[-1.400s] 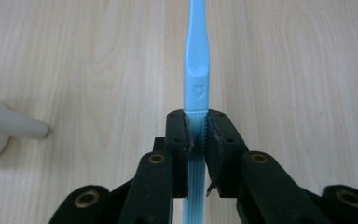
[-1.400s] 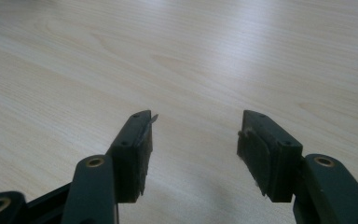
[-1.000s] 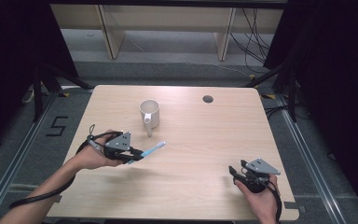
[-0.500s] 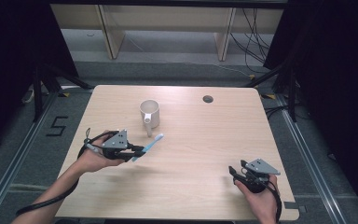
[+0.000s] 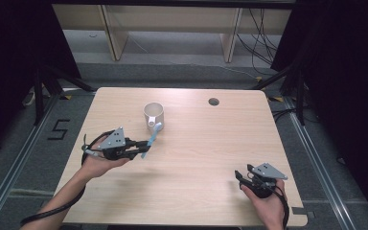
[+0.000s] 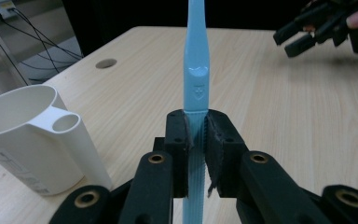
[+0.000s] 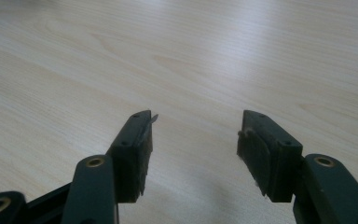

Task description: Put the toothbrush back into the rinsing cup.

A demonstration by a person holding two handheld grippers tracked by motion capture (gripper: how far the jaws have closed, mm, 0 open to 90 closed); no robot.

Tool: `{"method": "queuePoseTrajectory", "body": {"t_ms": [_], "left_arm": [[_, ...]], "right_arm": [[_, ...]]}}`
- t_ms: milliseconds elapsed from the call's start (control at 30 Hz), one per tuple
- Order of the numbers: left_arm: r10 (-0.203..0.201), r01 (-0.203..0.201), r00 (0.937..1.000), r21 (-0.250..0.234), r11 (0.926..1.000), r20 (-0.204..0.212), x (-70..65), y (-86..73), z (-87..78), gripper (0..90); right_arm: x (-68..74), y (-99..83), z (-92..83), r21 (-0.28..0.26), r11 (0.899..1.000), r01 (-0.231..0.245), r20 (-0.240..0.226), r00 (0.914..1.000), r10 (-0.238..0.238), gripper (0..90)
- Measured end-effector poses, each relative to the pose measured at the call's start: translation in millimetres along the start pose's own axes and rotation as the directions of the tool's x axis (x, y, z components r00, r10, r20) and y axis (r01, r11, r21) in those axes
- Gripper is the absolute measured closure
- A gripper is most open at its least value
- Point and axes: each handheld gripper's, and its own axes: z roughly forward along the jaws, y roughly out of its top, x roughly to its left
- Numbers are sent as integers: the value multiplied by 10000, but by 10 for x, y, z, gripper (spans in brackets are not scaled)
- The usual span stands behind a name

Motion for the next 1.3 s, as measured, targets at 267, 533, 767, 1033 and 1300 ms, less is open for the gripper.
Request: {"method": "queuePoseTrajectory", "body": {"t_ms": [267,533,767,1033,1300], "left_arm": [[-811,800,9967,-1321,9880,-31,-14,47,-38,788],[-1080,939,9917,-1827,9787,-690,0,21,-58,788],[-1152,826,9829,-2151,9731,-1435,0,8,-79,788],[-1400,911,9754,-2669,9594,-1703,10,17,-63,788],[-1575,931,9701,-3161,9442,-1849,14,56,-51,788]], "right_arm": [[-5,3,-3,10,9999,-148,-90,9998,148,450],[17,-1,-11,-36,9996,-277,33,9996,278,451],[19,-2,-7,-70,9995,-297,44,9995,297,451],[-13,-12,4,-185,9998,53,182,9998,-50,451],[21,-19,-9,-217,9976,-658,210,9976,663,454]]}}
